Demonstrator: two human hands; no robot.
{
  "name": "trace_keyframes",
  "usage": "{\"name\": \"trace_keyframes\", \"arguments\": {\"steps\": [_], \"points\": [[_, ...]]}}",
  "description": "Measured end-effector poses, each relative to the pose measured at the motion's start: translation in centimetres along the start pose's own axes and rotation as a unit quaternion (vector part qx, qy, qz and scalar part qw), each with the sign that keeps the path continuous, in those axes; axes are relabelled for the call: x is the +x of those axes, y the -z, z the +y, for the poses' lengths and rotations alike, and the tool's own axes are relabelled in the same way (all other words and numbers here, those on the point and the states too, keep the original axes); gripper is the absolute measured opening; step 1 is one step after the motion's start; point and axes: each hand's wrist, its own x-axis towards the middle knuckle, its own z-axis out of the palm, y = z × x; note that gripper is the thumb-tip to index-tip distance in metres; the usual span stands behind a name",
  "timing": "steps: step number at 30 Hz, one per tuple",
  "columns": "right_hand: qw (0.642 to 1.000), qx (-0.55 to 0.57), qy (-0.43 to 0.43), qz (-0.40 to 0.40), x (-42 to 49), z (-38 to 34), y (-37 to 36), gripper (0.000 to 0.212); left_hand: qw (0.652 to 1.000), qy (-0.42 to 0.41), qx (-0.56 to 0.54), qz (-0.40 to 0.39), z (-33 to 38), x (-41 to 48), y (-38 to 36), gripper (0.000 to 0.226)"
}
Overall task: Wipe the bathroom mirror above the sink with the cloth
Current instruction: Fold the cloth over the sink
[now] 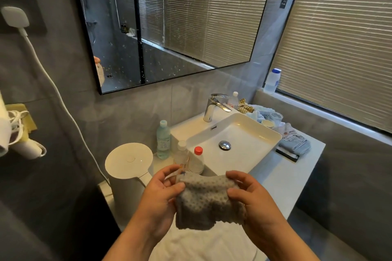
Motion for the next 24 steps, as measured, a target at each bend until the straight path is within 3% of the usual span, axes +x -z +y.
{"name": "trace_keyframes", "arguments": {"steps": [4,7,11,13,19,22,24], "points": [[0.999,0.033,0.011,0.011,-0.1,0.2,-0.2,0.04,0.987,0.139,-0.077,-0.026,-0.5,0.2,0.8,0.05],[0.999,0.029,0.013,0.007,-0.2,-0.1,-0.4,0.04,0.983,0.165,-0.043,-0.067,-0.7,0.0,1.1,0.048],[0.995,-0.091,-0.021,-0.018,-0.1,-0.4,-0.3,0.021,0.997,0.057,0.034,-0.049,-0.3,0.4,1.0,0.046],[0.994,-0.086,-0.059,-0.031,0.2,-0.3,-0.2,0.019,0.995,0.026,0.081,-0.052,0.2,0.5,0.9,0.047],[0.998,-0.009,-0.055,-0.044,0.7,-0.3,0.0,0.048,0.967,-0.02,0.228,-0.116,0.6,0.7,0.9,0.06],[0.99,-0.133,0.01,-0.036,0.5,-1.0,-0.1,0.05,0.927,-0.077,0.355,-0.094,0.4,1.2,1.3,0.055],[0.96,-0.268,0.064,-0.049,0.3,-1.1,-0.2,0.031,0.865,-0.134,0.479,-0.066,0.7,1.2,1.1,0.045]]}}
